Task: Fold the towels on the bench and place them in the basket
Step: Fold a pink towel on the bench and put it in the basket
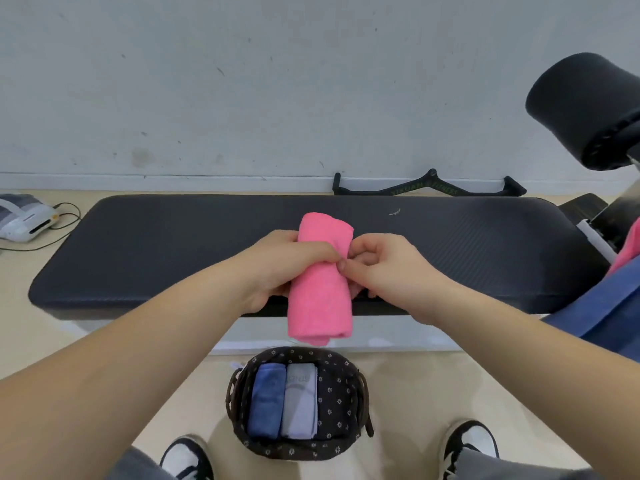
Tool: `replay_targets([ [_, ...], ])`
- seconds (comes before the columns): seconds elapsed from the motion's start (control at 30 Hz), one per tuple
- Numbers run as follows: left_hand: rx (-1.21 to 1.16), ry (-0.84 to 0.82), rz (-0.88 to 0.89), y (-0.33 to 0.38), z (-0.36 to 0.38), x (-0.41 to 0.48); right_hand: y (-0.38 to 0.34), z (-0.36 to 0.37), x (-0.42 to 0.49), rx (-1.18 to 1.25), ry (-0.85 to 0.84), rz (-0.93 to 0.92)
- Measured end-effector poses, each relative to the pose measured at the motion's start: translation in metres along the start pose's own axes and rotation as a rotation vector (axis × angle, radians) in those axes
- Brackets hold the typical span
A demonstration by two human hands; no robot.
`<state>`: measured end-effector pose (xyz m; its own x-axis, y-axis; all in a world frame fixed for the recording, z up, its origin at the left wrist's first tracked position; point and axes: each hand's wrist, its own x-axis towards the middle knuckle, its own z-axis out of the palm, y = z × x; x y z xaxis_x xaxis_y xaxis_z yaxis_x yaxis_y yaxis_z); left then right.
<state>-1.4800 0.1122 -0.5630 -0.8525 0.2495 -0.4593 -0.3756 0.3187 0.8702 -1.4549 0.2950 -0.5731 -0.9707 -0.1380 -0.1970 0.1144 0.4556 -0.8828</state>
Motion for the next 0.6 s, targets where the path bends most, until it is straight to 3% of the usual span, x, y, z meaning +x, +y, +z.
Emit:
replay_targets([
  [0.17,-0.118,-0.033,0.078,-0.030,0.003,-0.048,0.007,0.019,-0.047,-0.169,-0.179,0.144],
  [0.3,-0.203,-0.020,0.074,-0.058,0.006,-0.066,0.017,0.046,-0.073,0.147,-0.350,0.240],
  [0.43,-0.254,-0.010,-0.010,-0.095,0.009,-0.065,0.046,0.071,-0.088,0.149,-0.365,0.261],
  [0.6,-0.081,-0.081,-0.221,-0.141,0.021,-0.041,0.099,0.092,-0.073,0.013,-0.479,0.483],
])
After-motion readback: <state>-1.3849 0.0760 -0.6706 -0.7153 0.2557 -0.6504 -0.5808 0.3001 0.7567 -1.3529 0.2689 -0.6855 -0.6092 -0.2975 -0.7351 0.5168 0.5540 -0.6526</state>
